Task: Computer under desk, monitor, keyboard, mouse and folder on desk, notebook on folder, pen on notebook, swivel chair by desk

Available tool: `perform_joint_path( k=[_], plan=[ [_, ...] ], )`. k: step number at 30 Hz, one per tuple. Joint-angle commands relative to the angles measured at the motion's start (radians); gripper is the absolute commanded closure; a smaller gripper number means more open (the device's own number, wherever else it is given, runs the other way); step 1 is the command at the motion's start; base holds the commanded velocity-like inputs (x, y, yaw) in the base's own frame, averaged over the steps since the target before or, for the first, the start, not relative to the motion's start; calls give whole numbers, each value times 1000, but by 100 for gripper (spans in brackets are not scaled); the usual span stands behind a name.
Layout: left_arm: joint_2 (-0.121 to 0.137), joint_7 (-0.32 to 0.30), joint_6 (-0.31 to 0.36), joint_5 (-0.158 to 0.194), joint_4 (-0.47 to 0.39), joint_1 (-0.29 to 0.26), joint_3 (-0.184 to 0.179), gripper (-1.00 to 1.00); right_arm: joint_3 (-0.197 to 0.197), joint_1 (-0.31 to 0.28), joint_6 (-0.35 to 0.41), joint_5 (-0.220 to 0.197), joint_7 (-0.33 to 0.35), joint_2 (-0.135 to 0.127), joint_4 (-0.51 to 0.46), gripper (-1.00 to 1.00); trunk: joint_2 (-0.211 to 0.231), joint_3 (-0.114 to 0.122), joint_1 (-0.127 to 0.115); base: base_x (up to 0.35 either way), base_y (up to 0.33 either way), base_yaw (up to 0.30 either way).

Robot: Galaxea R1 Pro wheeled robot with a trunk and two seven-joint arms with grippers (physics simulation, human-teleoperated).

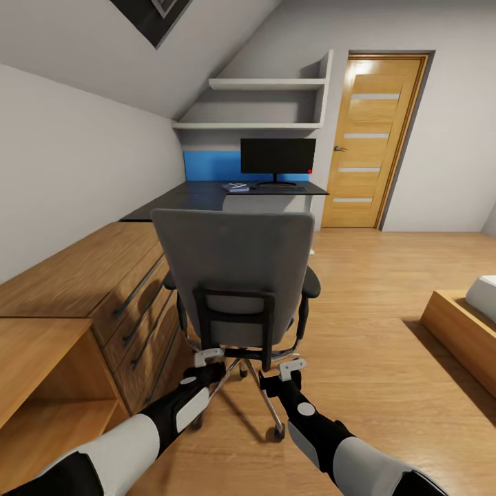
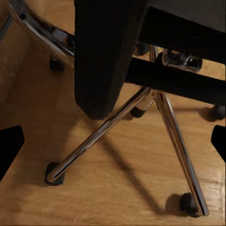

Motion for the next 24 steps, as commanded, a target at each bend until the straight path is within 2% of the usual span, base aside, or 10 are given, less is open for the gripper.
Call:
perform_joint_path(
  k=[1,9,15,18,24],
  plan=[
    [0,6,-13,8,-12,-2,-9,-100,8,-1,-3,-6,-6,0,1,-100,0,-1,0,0,0,0],
    [1,5,-36,12,-30,-4,-9,-100,7,-1,-3,-7,-6,-1,1,-100,0,-1,0,0,0,0],
    [13,8,-38,15,-28,-4,-9,-100,9,0,-3,-7,-7,0,3,-100,0,-1,0,0,1,0],
    [29,5,-38,15,-28,-4,-9,-100,9,4,-3,-7,-7,1,3,-100,0,-1,0,-31,97,0],
    [36,3,-37,16,-12,-4,-11,-100,7,5,-3,-6,-7,-1,3,-100,0,-1,0,-39,75,0]
  ],
)
